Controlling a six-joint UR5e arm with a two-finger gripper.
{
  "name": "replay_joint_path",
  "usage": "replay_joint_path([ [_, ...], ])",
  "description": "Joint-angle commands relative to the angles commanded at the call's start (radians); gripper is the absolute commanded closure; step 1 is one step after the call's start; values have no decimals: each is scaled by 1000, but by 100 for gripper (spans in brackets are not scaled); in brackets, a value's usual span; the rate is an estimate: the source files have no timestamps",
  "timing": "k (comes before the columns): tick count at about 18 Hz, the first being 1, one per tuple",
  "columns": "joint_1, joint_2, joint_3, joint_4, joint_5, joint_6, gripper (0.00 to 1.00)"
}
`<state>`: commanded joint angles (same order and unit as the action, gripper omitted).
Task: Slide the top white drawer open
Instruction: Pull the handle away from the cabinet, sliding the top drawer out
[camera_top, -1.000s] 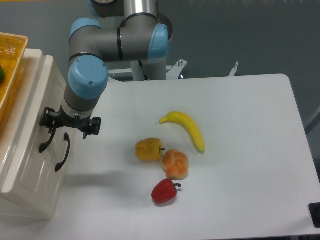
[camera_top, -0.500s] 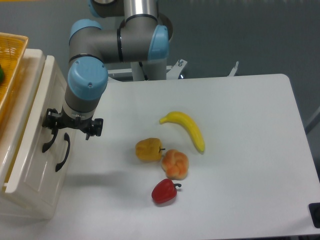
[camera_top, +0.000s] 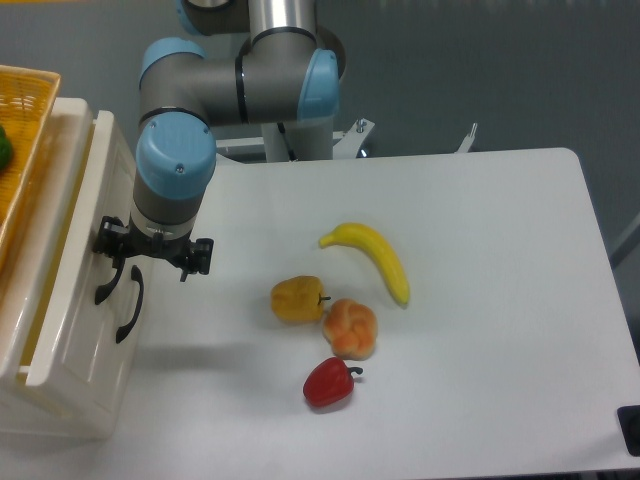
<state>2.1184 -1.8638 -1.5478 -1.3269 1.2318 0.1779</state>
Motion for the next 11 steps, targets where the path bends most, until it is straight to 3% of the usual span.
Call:
replay_joint_path([
  [11,31,5,5,-3,2,26,0],
])
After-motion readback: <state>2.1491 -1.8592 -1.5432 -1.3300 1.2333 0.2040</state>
